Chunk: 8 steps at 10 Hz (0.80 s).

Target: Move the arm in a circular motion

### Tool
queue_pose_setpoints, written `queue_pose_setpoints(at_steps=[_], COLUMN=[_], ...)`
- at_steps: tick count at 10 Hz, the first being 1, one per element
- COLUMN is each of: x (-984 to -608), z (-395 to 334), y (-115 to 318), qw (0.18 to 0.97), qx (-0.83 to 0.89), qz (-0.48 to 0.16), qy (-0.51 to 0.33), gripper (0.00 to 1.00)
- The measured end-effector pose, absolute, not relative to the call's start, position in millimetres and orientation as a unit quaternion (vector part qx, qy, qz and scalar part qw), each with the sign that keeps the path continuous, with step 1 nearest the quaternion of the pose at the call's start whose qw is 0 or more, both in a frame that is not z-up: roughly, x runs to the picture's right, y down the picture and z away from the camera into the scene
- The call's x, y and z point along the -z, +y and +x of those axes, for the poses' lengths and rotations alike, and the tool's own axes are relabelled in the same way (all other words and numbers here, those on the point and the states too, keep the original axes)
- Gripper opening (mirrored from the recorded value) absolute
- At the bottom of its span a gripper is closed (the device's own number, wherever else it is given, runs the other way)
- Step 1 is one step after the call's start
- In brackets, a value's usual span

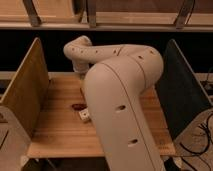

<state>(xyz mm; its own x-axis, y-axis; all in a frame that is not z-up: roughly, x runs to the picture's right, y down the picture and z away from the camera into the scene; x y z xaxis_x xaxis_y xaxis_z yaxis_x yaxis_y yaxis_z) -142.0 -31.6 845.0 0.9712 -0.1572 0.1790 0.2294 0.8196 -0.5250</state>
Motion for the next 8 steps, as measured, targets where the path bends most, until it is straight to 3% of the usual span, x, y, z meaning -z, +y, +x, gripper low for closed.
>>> queue_pose_setpoints(at_steps=[4, 8], x=[-808, -772], z=[-156, -58], y=[-5, -17], qw=[0.941, 0.951], qx=[0.105, 0.032], qz=[-0.32, -0.291], qy=[-0.044, 0.103], gripper=[0.8, 0.8])
